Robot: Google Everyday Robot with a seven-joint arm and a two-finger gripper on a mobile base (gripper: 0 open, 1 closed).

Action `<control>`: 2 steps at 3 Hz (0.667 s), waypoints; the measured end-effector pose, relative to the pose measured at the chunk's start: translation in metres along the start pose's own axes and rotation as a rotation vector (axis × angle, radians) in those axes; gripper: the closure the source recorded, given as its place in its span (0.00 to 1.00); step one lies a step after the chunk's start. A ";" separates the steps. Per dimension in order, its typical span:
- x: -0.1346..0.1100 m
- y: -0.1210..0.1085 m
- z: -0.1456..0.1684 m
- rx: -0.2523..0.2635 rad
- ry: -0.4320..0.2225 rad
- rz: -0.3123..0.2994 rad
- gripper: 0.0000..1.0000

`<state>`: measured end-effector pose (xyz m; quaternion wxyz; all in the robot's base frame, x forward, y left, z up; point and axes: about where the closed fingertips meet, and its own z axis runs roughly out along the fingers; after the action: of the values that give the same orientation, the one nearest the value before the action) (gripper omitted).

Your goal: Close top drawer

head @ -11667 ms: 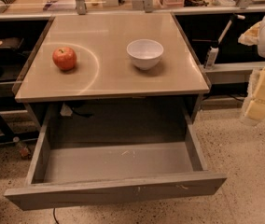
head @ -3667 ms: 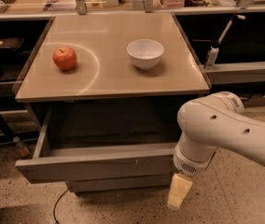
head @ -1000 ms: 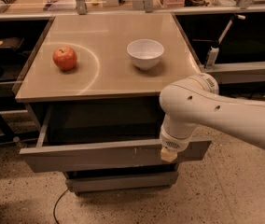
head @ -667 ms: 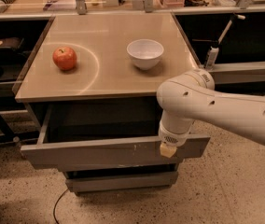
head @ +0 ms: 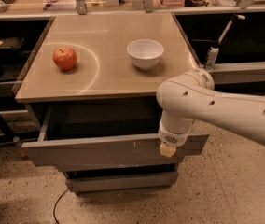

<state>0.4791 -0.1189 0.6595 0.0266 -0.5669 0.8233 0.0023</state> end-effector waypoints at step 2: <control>0.000 0.000 0.000 0.000 0.000 0.000 0.11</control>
Offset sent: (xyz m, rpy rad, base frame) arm 0.0000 0.0000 0.0000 0.0000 0.0000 0.0000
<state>0.4791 -0.1189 0.6595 0.0266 -0.5670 0.8233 0.0023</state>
